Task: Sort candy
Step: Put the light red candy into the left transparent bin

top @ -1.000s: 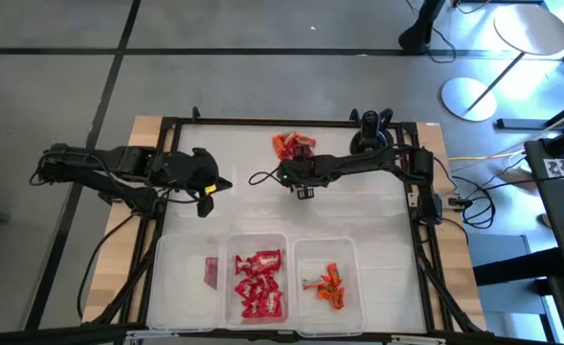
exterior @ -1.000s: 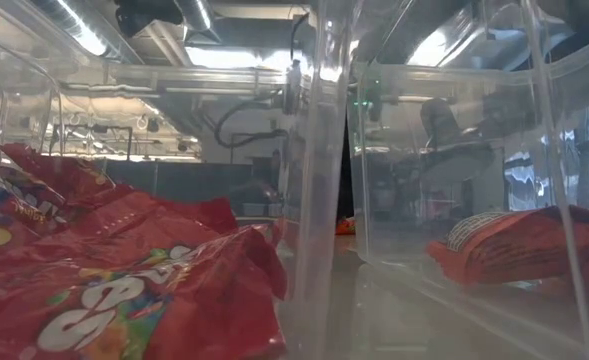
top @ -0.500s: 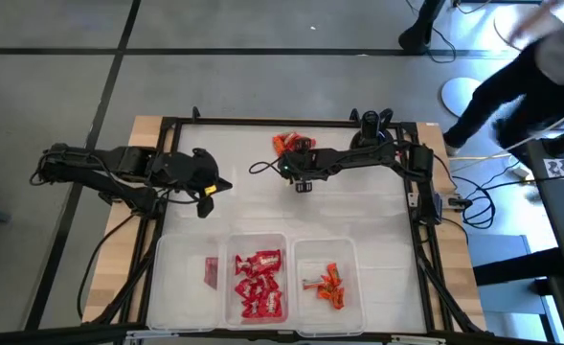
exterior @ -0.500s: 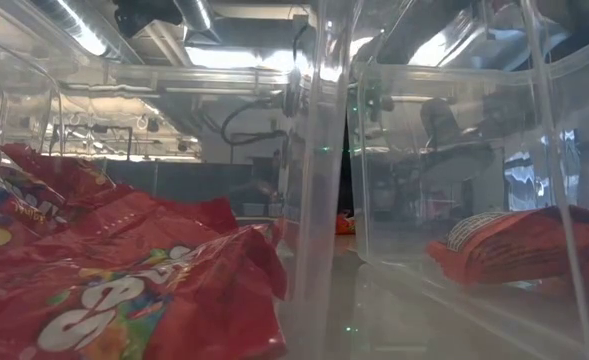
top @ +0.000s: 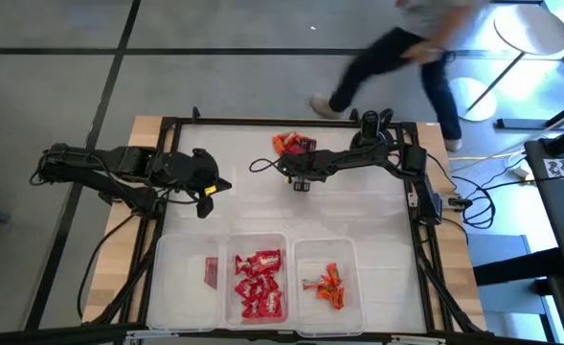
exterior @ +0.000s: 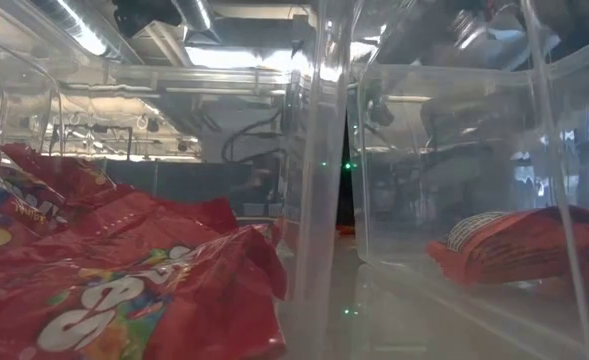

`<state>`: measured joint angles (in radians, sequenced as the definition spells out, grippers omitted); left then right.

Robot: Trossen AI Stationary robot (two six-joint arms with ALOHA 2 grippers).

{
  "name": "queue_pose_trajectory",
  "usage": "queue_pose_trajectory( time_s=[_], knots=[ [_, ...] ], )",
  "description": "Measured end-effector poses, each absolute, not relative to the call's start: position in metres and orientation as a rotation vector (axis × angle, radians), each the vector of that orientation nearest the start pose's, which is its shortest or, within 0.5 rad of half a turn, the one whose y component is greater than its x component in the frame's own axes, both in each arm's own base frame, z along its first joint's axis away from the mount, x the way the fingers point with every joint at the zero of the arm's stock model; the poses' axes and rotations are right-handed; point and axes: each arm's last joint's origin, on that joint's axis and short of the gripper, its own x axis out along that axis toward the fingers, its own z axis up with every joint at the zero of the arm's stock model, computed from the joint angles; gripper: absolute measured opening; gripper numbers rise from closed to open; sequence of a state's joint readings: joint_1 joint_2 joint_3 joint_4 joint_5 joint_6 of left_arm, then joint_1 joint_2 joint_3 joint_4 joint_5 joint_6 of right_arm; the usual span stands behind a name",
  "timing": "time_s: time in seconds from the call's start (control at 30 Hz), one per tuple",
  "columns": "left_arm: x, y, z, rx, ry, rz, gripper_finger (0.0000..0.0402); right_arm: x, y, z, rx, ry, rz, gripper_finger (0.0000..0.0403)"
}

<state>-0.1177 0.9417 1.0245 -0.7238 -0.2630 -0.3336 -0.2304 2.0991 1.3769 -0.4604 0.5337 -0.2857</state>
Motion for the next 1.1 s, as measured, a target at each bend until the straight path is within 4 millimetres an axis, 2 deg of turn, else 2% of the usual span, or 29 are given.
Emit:
queue_pose_trajectory(
  time_s=[0.07, 0.17, 0.37, 0.53, 0.73, 0.9, 1.1],
  knots=[
    [0.18, -0.014, 0.34, -0.201, 0.599, 0.243, 0.0004, 0.398, -0.108, 0.131, -0.386, 1.278, -0.519, 0.0012],
    [0.18, -0.014, 0.34, -0.201, 0.599, 0.243, 0.0004, 0.402, -0.104, 0.142, -0.321, 1.257, -0.524, 0.0019],
    [0.18, -0.014, 0.34, -0.201, 0.599, 0.243, 0.0004, 0.415, -0.078, 0.196, -0.246, 1.158, -0.384, 0.0006],
    [0.18, -0.014, 0.34, -0.166, 0.606, 0.233, 0.0004, 0.426, -0.037, 0.253, -0.207, 1.087, -0.211, 0.0003],
    [0.18, -0.013, 0.34, -0.083, 0.602, 0.23, 0.0004, 0.435, 0.025, 0.313, -0.184, 0.926, 0.008, 0.0002],
    [0.179, -0.006, 0.342, -0.001, 0.576, 0.415, 0.0004, 0.434, 0.071, 0.335, -0.17, 0.817, 0.184, 0.0001],
    [0.175, 0.0, 0.342, 0.0, 0.589, 0.42, 0.0004, 0.442, 0.111, 0.346, -0.082, 0.616, 0.232, 0.0001]
  ],
)
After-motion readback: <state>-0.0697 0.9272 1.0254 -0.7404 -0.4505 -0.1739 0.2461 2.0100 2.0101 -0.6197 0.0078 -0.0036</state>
